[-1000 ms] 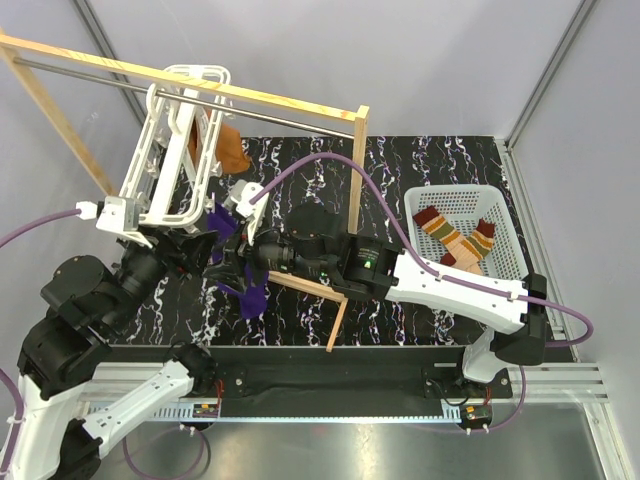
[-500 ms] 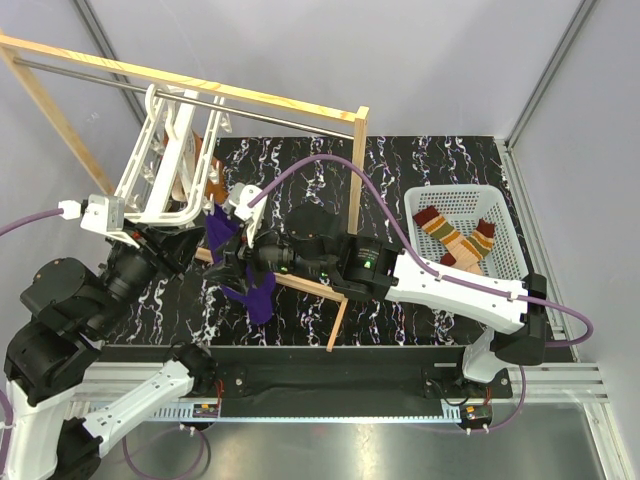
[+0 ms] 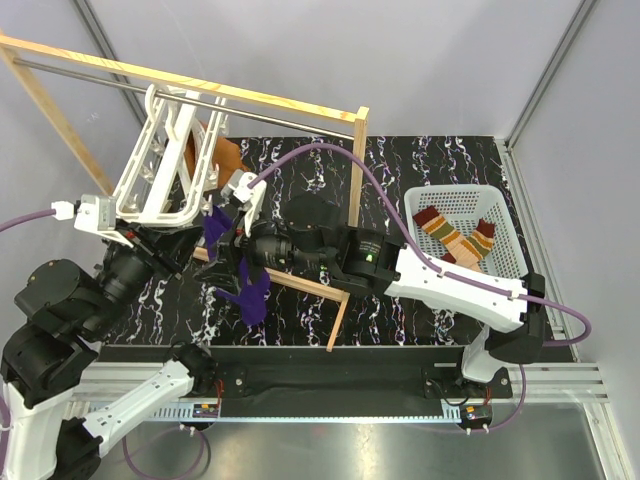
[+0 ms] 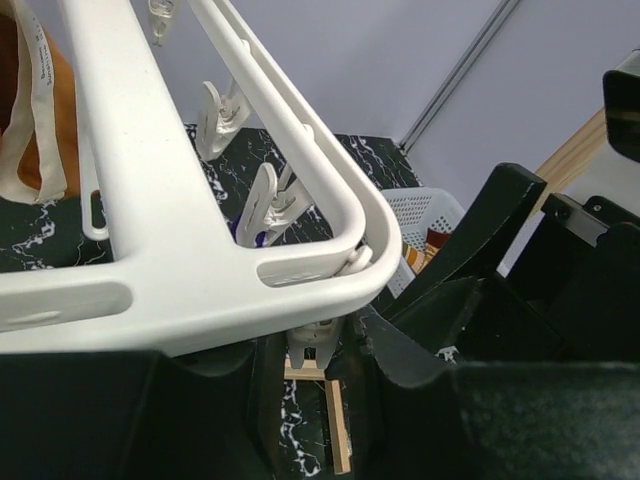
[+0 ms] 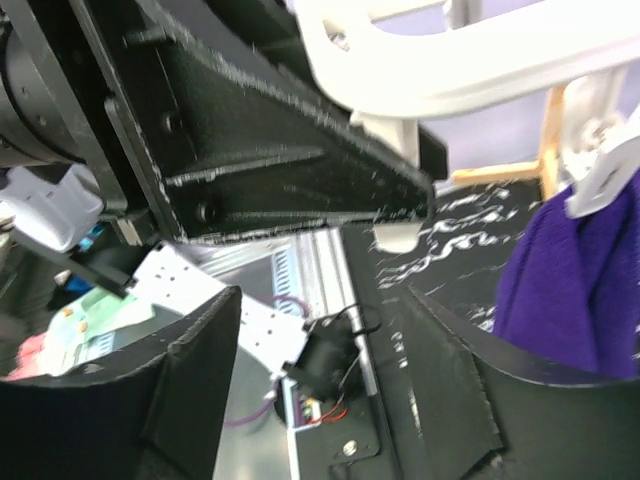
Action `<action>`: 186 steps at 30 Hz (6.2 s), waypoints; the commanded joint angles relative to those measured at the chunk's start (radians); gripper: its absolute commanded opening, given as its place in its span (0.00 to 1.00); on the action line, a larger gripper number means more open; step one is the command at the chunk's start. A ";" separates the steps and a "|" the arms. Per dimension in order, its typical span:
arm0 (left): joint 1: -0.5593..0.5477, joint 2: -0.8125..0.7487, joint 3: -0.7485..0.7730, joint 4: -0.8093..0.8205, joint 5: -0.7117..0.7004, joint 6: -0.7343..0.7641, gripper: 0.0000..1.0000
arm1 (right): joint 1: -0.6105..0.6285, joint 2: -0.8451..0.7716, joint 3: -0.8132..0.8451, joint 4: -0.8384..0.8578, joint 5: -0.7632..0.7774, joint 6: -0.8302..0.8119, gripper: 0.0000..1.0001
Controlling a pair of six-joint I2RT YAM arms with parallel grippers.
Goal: Clip the socks to the hanger
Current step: Open the clamp at the hanger, then pick up the sock from the bin.
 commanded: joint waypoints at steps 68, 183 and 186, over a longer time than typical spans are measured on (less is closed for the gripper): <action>-0.003 -0.028 -0.012 -0.039 -0.031 -0.147 0.00 | -1.048 -0.404 -0.666 -0.356 0.492 0.282 0.67; -0.002 -0.079 -0.092 0.016 0.042 -0.168 0.00 | -1.170 -1.137 -0.775 -0.665 -0.387 0.336 0.00; -0.003 -0.079 -0.089 0.008 0.036 -0.174 0.00 | -1.171 -1.137 -0.727 -0.639 -0.504 0.365 0.00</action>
